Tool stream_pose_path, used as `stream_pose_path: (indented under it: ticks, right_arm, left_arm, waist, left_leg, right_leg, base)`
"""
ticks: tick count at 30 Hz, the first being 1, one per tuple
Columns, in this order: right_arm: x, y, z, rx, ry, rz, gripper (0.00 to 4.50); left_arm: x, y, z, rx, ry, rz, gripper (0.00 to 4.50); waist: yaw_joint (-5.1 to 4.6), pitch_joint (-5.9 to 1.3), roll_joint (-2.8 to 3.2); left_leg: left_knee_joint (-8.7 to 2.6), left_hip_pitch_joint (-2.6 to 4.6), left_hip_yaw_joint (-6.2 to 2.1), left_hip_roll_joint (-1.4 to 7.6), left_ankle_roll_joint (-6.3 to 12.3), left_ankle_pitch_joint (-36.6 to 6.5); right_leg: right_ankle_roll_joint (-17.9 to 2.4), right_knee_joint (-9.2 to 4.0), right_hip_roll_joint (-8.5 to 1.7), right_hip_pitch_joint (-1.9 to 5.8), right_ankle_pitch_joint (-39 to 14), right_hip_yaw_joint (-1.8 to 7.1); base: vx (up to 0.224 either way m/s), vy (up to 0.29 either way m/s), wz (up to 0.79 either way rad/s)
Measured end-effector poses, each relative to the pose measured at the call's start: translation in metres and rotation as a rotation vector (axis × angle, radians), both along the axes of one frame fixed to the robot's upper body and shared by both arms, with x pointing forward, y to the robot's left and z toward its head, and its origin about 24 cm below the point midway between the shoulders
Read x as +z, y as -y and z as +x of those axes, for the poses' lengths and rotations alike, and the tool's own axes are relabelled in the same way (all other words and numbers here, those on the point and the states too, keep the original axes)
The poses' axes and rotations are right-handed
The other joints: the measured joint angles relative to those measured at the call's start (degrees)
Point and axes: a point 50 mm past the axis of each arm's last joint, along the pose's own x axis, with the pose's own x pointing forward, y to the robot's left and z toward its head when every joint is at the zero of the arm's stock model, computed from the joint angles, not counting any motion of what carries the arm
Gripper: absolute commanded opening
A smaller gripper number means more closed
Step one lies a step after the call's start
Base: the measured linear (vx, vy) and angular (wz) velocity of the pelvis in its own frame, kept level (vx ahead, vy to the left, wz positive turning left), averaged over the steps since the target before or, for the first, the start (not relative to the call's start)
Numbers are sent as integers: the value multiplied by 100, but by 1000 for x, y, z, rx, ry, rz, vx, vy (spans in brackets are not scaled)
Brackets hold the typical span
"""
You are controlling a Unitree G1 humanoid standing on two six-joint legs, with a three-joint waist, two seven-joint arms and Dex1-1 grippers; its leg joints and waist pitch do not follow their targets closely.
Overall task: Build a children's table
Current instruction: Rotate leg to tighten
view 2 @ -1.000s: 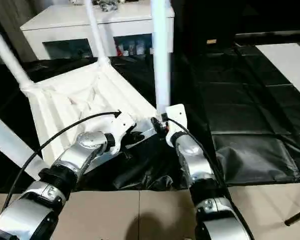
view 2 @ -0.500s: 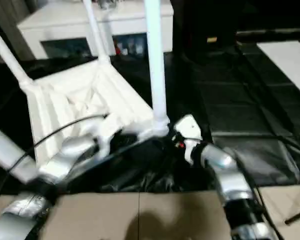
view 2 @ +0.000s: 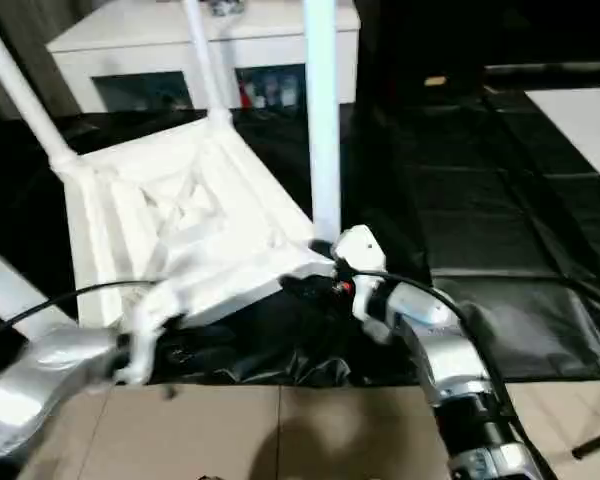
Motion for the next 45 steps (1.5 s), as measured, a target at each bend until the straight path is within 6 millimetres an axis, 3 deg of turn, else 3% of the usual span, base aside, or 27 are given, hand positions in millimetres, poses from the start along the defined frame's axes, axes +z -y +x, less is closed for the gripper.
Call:
stream_pose_path:
  ticks: [8, 14, 20, 23, 24, 29, 34, 39, 41, 42, 43, 44, 45]
  right_arm:
    - [2, -10, 12, -87, 9, 55, 379]
    - [9, -8, 20, -125, 43, 72, 379]
    - [16, 6, 20, -112, 95, 60, 379]
    - [14, 24, 15, -127, 86, 73, 379]
    - [13, 32, 14, -150, 79, 87, 406]
    - [15, 49, 9, -161, 72, 114, 447]
    - [15, 51, 10, -191, 85, 131, 450]
    - [28, 45, 32, -313, 132, 152, 450]
    - [33, 39, 41, -325, 139, 154, 450]
    - [33, 33, 44, -318, 131, 162, 450]
    - [29, 31, 45, -320, 114, 156, 450]
    - [22, 31, 46, -329, 85, 144, 450]
    - [21, 28, 48, -321, 72, 144, 450]
  left_arm:
    - [13, -37, -34, 112, -75, -16, 273]
    - [17, -48, -48, 156, -98, 8, 319]
    - [16, -58, -62, 259, -88, -126, 360]
    - [14, -66, -74, 351, 6, -230, 396]
    - [14, -72, -77, 380, 18, -226, 399]
    - [9, -86, -89, 464, 42, -222, 440]
    - [12, -92, -89, 520, 88, -245, 447]
    - [16, -97, -66, 633, 182, -253, 447]
    - [19, -95, -56, 673, 216, -248, 447]
    - [19, -96, -54, 691, 226, -237, 447]
    - [19, -96, -51, 699, 228, -235, 447]
    - [20, -96, -48, 703, 240, -232, 447]
    - [18, -97, -48, 711, 245, -230, 447]
  waist:
    - [-14, 22, -93]
    - [13, 44, -149]
    - [30, 45, -154]
    - [33, 35, -194]
    - [35, 30, -217]
    - [25, 14, -254]
    - [8, 22, -261]
    - [0, 64, -276]
    - [-36, 112, -196]
    - [-44, 142, -162]
    - [-12, 150, -174]
    - [94, 138, -247]
    - [141, 112, -393]
  left_leg:
    - [-5, 6, -7, -3, -1, 0]
    - [-5, 8, -7, -5, -1, 0]
    - [-3, 12, -5, -11, -1, 0]
    - [-2, 14, -7, -11, 0, 0]
    - [-3, 14, -11, -7, -1, 0]
    - [-6, 42, -13, -5, -1, 0]
    - [-6, 71, -16, -7, -2, -1]
    - [-10, 95, -56, -4, -5, -3]
    - [-38, 103, -134, 7, -5, -4]
    - [-99, 103, -149, 18, -6, -4]
    - [-146, 114, -101, 20, -6, -4]
    - [-169, 129, 66, 17, -5, -4]
    - [-131, 174, 141, 8, -25, -16]
  right_leg:
    - [4, 0, 12, -5, -3, 17]
    - [5, -4, 52, -8, -3, 88]
    - [5, -12, 76, -5, -3, 138]
    - [7, -14, 77, 1, -5, 138]
    - [9, -11, 82, 2, -5, 136]
    - [18, -13, 85, 9, -11, 136]
    - [19, -21, 85, 8, -12, 134]
    - [20, -41, 89, -20, -13, 69]
    - [19, -161, 102, 52, -13, -72]
    - [-20, -177, 96, 127, -57, -138]
    - [-146, 100, 72, 119, -273, -147]
    - [-180, 524, 76, 172, -490, -39]
    - [41, 564, 94, 123, -494, 137]
  base:
    - [0, 0, 0]
    - [0, 0, 0]
    - [0, 0, 0]
    - [0, 0, 0]
    - [0, 0, 0]
    - [0, 0, 0]
    - [0, 0, 0]
    - [-50, -8, -3]
    - [-40, -1, -5]
    - [-111, 6, -6]
    - [-145, -21, 1]
    - [-104, -24, 4]
    - [5, -109, 12]
